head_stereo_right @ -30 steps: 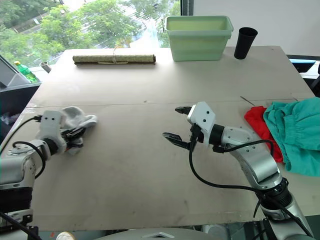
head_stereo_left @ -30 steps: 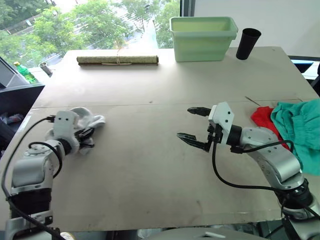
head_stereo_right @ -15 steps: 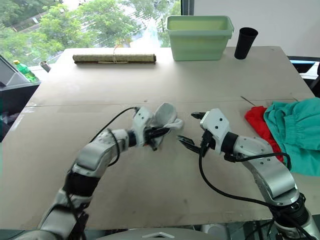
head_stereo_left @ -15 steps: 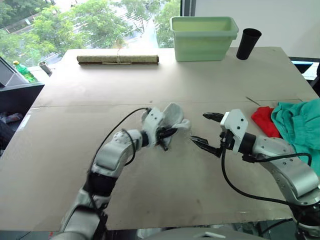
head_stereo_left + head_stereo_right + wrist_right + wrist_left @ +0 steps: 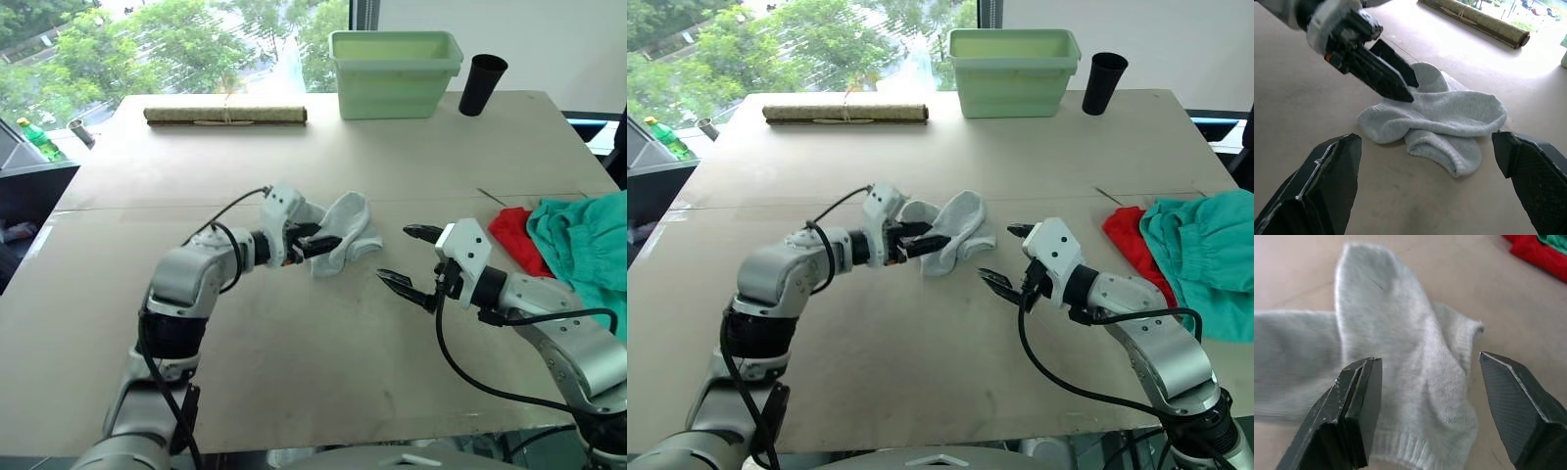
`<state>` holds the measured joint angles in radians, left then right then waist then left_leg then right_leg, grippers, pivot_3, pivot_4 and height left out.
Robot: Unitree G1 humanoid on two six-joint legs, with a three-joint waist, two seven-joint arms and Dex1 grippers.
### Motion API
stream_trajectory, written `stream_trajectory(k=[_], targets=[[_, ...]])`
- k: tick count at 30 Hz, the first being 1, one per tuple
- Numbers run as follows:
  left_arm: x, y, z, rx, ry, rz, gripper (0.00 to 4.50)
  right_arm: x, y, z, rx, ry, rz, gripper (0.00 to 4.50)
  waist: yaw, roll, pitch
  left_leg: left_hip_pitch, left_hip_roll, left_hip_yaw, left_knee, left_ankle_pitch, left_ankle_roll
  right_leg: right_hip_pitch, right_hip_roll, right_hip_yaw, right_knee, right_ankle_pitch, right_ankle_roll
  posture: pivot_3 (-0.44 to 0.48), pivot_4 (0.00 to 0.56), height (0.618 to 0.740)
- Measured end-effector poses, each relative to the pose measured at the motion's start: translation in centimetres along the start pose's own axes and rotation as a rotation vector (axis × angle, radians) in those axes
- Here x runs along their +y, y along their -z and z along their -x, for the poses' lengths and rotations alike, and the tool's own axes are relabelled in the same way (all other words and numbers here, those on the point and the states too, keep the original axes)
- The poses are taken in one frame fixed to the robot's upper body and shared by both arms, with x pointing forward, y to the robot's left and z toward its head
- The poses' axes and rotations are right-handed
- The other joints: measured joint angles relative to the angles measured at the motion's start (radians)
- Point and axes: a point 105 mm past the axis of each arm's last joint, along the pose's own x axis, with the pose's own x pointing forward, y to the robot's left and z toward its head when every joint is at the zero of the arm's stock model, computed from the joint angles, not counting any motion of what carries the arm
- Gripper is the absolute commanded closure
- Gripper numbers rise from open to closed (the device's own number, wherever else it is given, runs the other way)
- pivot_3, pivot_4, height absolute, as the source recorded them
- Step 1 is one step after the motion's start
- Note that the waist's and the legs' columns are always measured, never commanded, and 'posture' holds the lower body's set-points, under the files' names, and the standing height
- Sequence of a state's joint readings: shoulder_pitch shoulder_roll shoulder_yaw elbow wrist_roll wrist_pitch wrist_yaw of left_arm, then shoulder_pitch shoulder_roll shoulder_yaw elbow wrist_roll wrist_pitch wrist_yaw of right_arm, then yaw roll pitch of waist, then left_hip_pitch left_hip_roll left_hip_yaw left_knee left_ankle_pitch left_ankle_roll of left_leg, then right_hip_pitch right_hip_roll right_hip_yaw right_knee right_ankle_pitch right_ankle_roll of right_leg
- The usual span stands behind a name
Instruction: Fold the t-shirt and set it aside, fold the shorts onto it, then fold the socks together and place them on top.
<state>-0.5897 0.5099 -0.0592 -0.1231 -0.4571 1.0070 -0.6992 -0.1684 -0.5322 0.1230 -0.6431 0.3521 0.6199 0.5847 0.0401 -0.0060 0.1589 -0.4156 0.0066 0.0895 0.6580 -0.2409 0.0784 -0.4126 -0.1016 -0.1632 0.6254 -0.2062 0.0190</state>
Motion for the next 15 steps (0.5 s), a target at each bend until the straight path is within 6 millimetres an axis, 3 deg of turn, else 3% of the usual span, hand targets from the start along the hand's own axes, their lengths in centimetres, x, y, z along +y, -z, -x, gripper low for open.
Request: stream_trajectory(k=[6, 10, 13, 15], targets=[[-0.2, 0.2, -3.2, 0.06, -0.053, 0.018, 1.03, -0.1, 0.1, -0.3, 0.002, 0.01, 0.018, 0.0, -0.001, -0.002, 0.001, -0.001, -0.001, 0.0, 0.0, 0.002, 0.006, 0.001, 0.0, 0.001, 0.0, 0.0, 0.0, 0.0, 0.15, 0.727], [-0.2, 0.3, -4.1, 0.081, -0.094, -0.009, 1.03, -0.3, 0.2, -0.2, 0.002, 0.031, 0.031, 0.0, -0.003, -0.002, 0.001, 0.0, 0.0, 0.0, 0.0, 0.002, 0.005, 0.001, 0.001, 0.001, 0.0, 0.0, 0.0, 0.0, 0.15, 0.727], [-0.2, 0.5, -4.4, 0.093, -0.121, -0.044, 1.76, -0.5, 0.4, -0.1, 0.008, 0.056, 0.04, 0.0, -0.003, -0.002, 0.001, 0.0, 0.0, 0.0, 0.0, 0.002, 0.005, 0.001, 0.001, 0.001, 0.0, 0.0, 0.0, 0.0, 0.15, 0.727], [-0.2, 1.1, -4.8, 0.115, -0.123, -0.063, 2.69, -0.6, 0.5, -0.1, 0.006, 0.078, 0.032, 0.0, -0.003, -0.002, 0.001, 0.0, 0.0, 0.0, 0.0, 0.002, 0.004, 0.001, 0.001, 0.001, 0.0, 0.0, 0.0, 0.0, 0.15, 0.727]])
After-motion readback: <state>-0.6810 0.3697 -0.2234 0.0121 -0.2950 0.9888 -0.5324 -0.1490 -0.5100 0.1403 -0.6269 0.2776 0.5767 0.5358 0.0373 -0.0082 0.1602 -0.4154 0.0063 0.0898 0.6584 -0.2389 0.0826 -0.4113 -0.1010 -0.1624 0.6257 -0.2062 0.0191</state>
